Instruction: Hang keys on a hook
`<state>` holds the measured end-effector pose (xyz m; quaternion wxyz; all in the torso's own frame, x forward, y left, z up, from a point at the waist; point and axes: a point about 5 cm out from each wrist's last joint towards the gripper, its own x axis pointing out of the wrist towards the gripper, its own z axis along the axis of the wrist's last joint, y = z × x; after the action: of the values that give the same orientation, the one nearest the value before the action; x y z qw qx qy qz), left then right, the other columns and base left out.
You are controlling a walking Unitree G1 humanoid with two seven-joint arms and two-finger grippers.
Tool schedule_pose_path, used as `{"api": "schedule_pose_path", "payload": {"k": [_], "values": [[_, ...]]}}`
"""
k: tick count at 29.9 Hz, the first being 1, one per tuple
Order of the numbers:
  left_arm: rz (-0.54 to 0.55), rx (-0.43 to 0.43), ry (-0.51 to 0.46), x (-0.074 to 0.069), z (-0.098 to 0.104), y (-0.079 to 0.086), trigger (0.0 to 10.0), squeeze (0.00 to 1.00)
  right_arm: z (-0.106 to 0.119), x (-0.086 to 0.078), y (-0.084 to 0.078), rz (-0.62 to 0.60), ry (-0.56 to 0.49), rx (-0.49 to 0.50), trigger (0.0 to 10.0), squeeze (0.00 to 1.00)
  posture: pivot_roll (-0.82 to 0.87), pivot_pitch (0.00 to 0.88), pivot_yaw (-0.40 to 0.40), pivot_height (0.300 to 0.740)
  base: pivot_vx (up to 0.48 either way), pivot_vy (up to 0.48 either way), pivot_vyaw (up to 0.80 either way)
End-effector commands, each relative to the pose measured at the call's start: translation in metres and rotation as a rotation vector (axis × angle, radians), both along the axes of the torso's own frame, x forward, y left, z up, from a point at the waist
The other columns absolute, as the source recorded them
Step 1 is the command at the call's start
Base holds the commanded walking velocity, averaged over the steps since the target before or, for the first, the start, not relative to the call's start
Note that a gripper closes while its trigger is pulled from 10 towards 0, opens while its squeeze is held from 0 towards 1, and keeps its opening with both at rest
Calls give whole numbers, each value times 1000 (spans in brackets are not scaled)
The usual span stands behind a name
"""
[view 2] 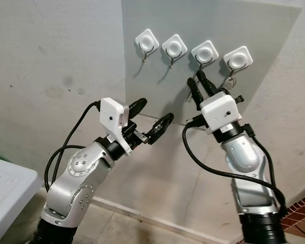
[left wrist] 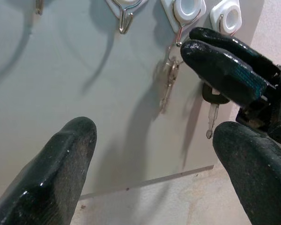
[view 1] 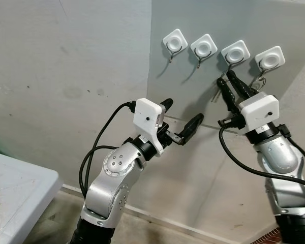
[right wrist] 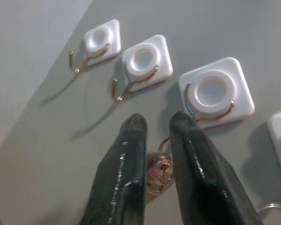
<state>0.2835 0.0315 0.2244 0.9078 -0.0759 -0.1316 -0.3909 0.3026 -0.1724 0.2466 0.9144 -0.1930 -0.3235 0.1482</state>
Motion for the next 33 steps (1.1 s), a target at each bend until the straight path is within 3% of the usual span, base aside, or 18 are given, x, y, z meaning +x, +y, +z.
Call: {"api": "schedule_pose_path", "payload": {"k": [1, 2, 3, 4, 6, 10, 13, 14, 16, 22, 24, 30, 31, 33], "values": [[2, -10, 0, -2, 3, 0, 10000, 0, -18, 5, -7, -2, 117, 121, 10000, 1000, -12, 57, -32, 740, 0, 0, 0], [10, -8, -1, -1, 3, 0, 10000, 0, -19, 6, -12, -16, 127, 223, 10000, 1000, -11, 58, -32, 740, 0, 0, 0], [10, -8, -1, -1, 3, 0, 10000, 0, -19, 6, -12, -16, 127, 223, 10000, 1000, -11, 58, -32, 740, 0, 0, 0], [18, -8, -2, -1, 3, 1, 10000, 0, -20, 7, -14, -11, 137, 294, 10000, 1000, -11, 59, -32, 740, 0, 0, 0], [22, -10, 1, 0, 2, 1, 10000, 0, -20, 6, -13, 1, 143, 308, 10000, 1000, -10, 61, -33, 740, 0, 0, 0], [70, -8, 20, 4, -3, 8, 10000, 0, -32, 2, -14, 13, 203, 454, 10000, 1000, -7, 64, -33, 740, 0, 0, 0], [112, 4, 32, 6, -9, 13, 10000, 0, -43, -3, -10, 19, 240, 481, 10000, 988, -7, 64, -31, 740, 0, 0, 0], [122, -1, 39, 7, -10, 14, 10000, 0, -45, -4, -9, 21, 251, 498, 10000, 0, -7, 62, -30, 740, 0, 0, 0], [158, -10, 66, 10, -16, 20, 10000, 0, -56, -9, -7, 21, 289, 556, 10000, 0, -7, 61, -28, 740, 0, 0, 0], [241, -62, 134, 15, -32, 36, 10000, 0, -81, -22, -6, -17, 379, 590, 10000, 0, -6, 59, -23, 740, 0, 0, 0], [272, -44, 135, 16, -37, 41, 10000, 0, -85, -25, -6, -29, 396, 608, 10000, 0, -9, 57, -19, 740, 0, 0, 0], [395, -12, 187, 18, -68, 64, 10000, 0, -110, -33, -10, -104, 470, 594, 10000, 0, -14, 47, -6, 740, 0, 0, 0], [422, -39, 253, 18, -82, 73, 10000, 0, -123, -36, -12, -140, 510, 581, 10000, 0, -12, 43, -5, 740, 0, 0, 0], [456, -44, 282, 17, -93, 80, 10000, 0, -134, -39, -13, -174, 544, 574, 10000, 0, -11, 41, -4, 740, 0, 0, 0]]}}
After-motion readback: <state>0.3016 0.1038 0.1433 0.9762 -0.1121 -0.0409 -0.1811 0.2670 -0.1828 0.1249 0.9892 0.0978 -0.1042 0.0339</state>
